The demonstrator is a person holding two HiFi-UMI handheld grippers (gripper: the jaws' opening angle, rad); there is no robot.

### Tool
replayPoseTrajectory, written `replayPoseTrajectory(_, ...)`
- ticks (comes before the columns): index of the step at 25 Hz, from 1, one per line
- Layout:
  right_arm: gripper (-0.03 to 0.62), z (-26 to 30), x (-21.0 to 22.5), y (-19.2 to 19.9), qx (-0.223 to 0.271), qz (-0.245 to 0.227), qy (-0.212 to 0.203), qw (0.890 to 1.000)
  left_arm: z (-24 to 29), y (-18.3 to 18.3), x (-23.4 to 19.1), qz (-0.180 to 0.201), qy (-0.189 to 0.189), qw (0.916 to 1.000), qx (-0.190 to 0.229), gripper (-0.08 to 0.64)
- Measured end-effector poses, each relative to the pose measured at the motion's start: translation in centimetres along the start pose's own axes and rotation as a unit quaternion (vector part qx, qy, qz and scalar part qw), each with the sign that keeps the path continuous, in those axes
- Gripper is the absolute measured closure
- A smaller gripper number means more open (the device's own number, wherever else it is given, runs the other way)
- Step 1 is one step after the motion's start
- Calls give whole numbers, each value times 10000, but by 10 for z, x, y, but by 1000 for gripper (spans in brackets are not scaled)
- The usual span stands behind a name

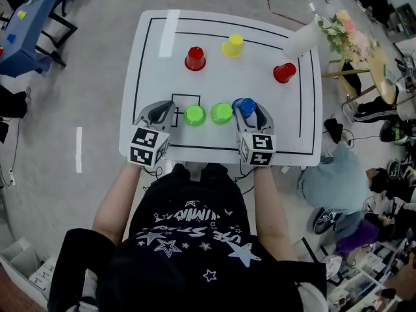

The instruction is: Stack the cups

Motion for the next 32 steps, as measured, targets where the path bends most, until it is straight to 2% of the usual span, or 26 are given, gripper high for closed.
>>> replayPoseTrajectory(16,348,-21,-18,15,74,163,257,9995,1,4,0,104,355,9993,88,549)
replayPoseTrajectory(19,301,-23,-18,14,139,199,251,9994,4,2,-1,101,380,9992,98,549)
replayPoseTrajectory(25,287,-35,-19,3,337,220,161,9991,9,-3,-5,77,353,9992,177,549)
replayPoseTrajectory(32,287,-52,5,-37,846,320,180,9957,17,-13,-9,70,184,9996,211,549)
Point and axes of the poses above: the fingertips, and each gripper's own axes: z forward along the fingers, x to its right, y out of its underside, the point moved 6 cm from there along -z, backward along the fingers, and after that the axes turned 13 degrees about z, right-handed, at the moved point
